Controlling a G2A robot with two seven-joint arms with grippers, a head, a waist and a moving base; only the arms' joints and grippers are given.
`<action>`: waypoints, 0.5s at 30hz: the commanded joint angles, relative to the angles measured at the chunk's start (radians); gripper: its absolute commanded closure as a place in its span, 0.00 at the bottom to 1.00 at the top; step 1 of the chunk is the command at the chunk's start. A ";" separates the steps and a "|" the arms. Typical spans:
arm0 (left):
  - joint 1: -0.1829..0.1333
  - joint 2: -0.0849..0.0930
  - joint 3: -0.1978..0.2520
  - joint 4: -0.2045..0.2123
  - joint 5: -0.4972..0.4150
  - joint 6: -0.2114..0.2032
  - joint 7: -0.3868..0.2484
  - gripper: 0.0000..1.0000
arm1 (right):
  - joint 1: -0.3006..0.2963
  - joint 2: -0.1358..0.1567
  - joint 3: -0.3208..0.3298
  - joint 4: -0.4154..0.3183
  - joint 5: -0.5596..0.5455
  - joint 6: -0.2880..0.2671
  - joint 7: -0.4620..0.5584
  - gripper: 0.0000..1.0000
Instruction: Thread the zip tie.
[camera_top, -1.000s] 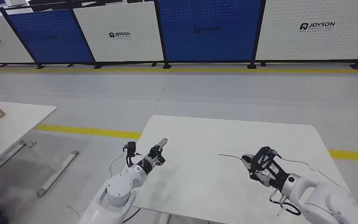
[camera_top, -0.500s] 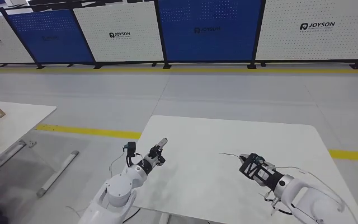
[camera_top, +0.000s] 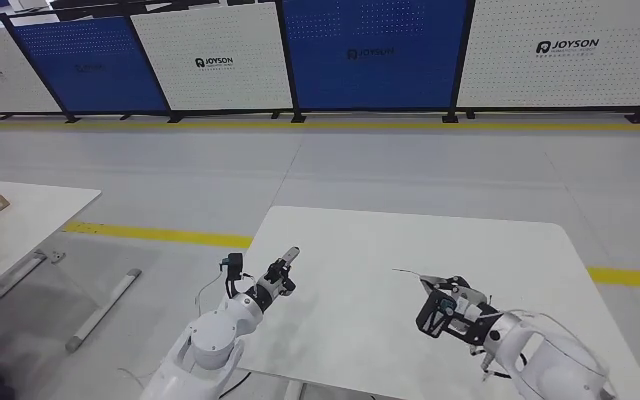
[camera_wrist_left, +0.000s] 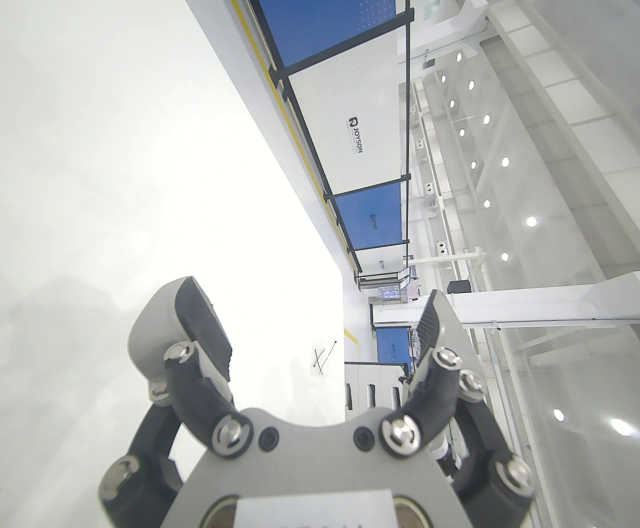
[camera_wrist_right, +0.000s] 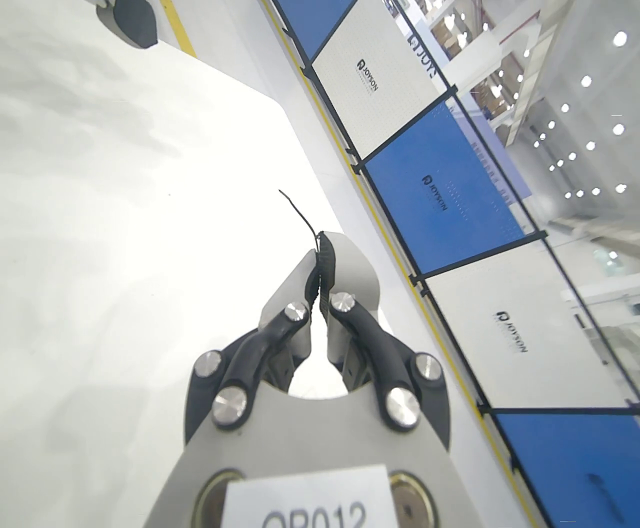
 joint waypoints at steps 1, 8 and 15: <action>0.000 0.000 0.000 0.000 0.000 0.000 0.000 0.00 | 0.032 0.005 -0.033 0.012 0.011 0.001 0.022 1.00; 0.000 0.000 0.000 0.000 0.000 0.000 0.000 0.00 | 0.036 0.006 -0.039 0.013 0.011 0.001 0.025 1.00; 0.000 0.000 0.000 0.000 0.000 0.000 0.000 0.00 | 0.036 0.006 -0.039 0.013 0.011 0.001 0.025 1.00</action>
